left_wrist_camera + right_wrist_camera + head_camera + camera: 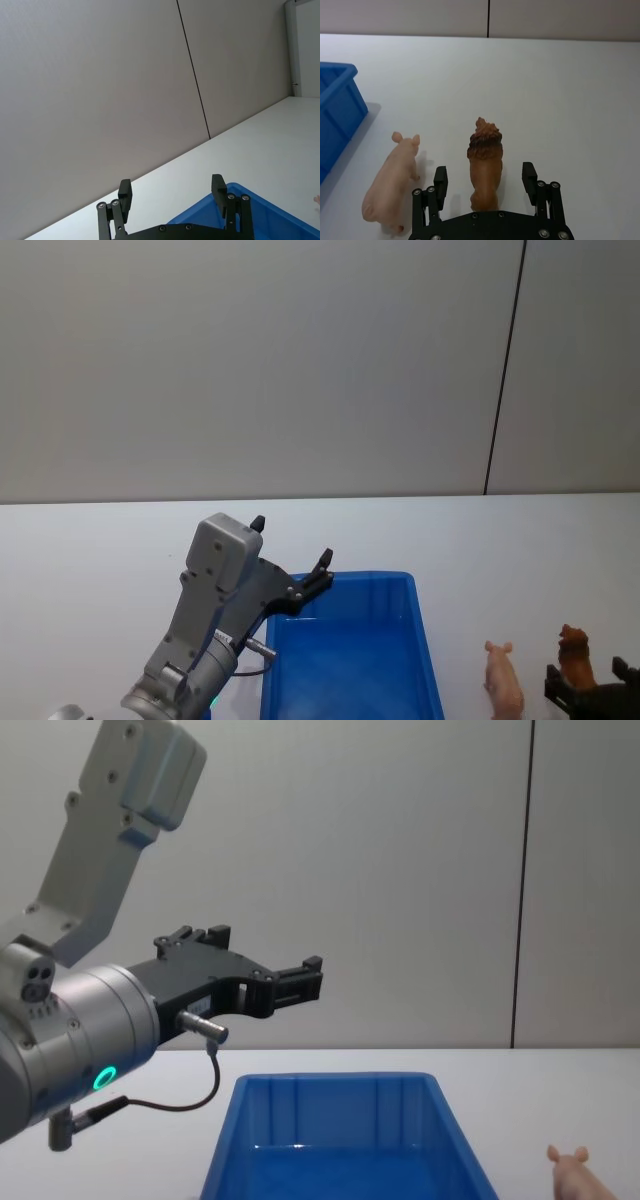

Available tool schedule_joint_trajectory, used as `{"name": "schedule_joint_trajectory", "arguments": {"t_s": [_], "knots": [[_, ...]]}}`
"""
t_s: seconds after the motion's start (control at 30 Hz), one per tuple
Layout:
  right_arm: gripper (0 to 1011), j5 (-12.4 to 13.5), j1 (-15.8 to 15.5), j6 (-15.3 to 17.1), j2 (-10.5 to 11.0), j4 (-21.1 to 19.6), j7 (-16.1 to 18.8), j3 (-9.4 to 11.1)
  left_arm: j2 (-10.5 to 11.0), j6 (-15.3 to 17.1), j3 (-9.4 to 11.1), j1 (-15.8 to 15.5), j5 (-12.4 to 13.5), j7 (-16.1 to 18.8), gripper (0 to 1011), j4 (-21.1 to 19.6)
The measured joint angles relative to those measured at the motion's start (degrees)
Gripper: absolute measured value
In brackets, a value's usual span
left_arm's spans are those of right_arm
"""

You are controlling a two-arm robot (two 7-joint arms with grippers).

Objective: Pick up the two dolls from the table and place them into the box.

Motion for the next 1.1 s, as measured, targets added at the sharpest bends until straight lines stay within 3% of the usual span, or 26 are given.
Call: {"name": "schedule_joint_trajectory", "arguments": {"t_s": [0.17, 0.27, 0.33, 0.5, 0.77, 1.1], "knots": [[843, 0.4, 0.1, 0.8, -0.3, 1.3, 0.2, 0.0, 0.0, 0.0, 0.0, 0.0, 0.0, 0.0, 1003, 0.0], [713, 0.6, 0.1, 1.1, -0.5, 1.7, 0.2, 0.0, 0.0, 0.0, 0.0, 0.0, 0.0, 0.0, 1003, 0.0], [705, 0.7, 0.1, 1.3, -0.5, 1.9, 0.2, 0.0, 0.0, 0.0, 0.0, 0.0, 0.0, 0.0, 1003, 0.0], [505, 0.7, 0.0, 1.7, -0.8, 2.1, 0.0, 0.1, 0.0, 0.0, 0.0, 0.0, 0.0, 0.0, 1003, 0.0], [287, -0.1, -0.3, 1.1, -0.8, 1.1, 0.0, 0.2, 0.0, 0.0, 0.0, 0.0, 0.0, 0.0, 1003, 0.0], [287, -2.2, -0.1, -1.5, -0.8, -1.8, 2.3, 0.1, 0.0, 0.0, 0.0, 0.0, 0.0, 0.0, 1003, 0.0]]}}
